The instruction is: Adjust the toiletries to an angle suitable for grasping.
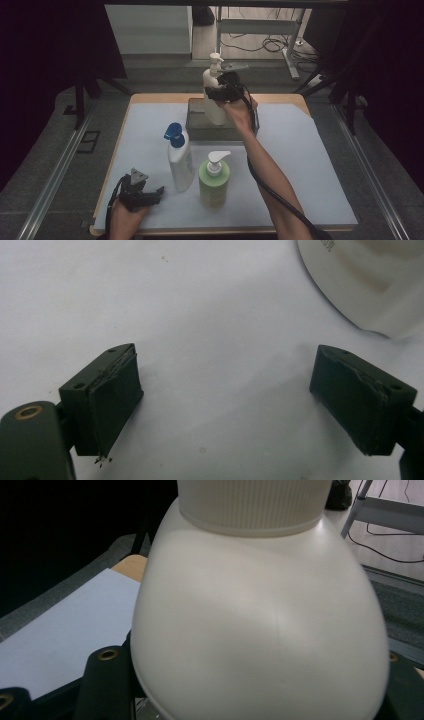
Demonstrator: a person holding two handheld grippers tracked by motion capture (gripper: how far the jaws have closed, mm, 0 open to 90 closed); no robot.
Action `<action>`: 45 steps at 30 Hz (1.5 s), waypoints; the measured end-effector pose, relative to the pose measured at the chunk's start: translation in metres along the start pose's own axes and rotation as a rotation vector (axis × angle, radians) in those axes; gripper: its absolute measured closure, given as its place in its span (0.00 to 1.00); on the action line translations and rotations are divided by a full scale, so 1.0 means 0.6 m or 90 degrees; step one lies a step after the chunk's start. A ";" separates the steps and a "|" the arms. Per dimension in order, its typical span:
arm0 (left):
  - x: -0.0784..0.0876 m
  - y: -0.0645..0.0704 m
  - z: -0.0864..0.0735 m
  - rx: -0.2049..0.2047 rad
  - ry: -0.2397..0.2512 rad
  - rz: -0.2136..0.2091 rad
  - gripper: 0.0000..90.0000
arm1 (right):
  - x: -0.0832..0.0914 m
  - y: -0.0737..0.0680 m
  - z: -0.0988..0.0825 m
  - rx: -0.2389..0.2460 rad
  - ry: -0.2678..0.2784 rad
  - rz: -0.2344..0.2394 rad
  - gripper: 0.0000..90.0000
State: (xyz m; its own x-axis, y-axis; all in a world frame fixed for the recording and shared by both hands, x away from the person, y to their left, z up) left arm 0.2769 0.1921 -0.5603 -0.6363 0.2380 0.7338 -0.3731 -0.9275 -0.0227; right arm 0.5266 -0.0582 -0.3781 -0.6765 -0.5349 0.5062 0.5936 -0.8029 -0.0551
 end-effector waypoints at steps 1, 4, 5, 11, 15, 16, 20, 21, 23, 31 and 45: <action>0.000 0.000 0.000 0.000 0.000 0.000 0.14 | -0.003 0.000 -0.002 0.000 0.000 -0.002 0.41; 0.000 0.000 0.000 0.000 0.000 0.000 0.14 | -0.009 0.001 -0.008 -0.002 0.000 0.000 0.41; 0.000 0.000 0.000 0.000 0.000 0.000 0.14 | -0.011 0.001 -0.009 -0.001 0.000 0.000 0.41; 0.000 0.000 0.000 0.000 0.000 0.000 0.14 | -0.020 0.000 -0.019 0.009 -0.006 -0.010 0.41; 0.000 0.000 0.000 0.000 0.000 0.000 0.14 | -0.025 0.000 -0.026 0.005 -0.008 -0.008 0.41; 0.000 0.000 0.000 0.000 0.000 0.000 0.14 | -0.026 0.000 -0.029 0.006 -0.009 -0.009 0.41; 0.000 0.000 0.000 0.000 0.000 0.000 0.14 | -0.031 0.000 -0.041 -0.007 -0.015 -0.012 0.41; 0.000 0.000 0.000 0.000 0.000 0.000 0.14 | -0.032 0.000 -0.043 -0.006 -0.016 -0.012 0.41; 0.000 0.000 0.000 0.000 0.000 0.000 0.14 | -0.034 -0.001 -0.048 -0.008 -0.016 -0.011 0.41; 0.000 0.000 0.000 0.000 0.000 0.000 0.14 | -0.037 -0.003 -0.064 -0.016 -0.017 -0.004 0.41; 0.000 0.000 0.000 0.000 0.000 0.000 0.14 | -0.048 -0.007 -0.099 -0.005 -0.019 -0.014 0.41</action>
State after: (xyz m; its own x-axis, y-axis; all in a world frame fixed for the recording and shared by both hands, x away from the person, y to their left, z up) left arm 0.2768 0.1920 -0.5603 -0.6369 0.2376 0.7334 -0.3727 -0.9277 -0.0231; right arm 0.5179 -0.0551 -0.4439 -0.6768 -0.5086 0.5322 0.5750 -0.8167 -0.0493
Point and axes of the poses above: each handheld gripper's, and its own axes: x roughly backward along the jaws, z roughly out of its top, y roughly to its right, the point moved 5 cm from there along -x, roughly forward along the jaws, and after that the axes turned 4 degrees about z, right-handed, at the moved point
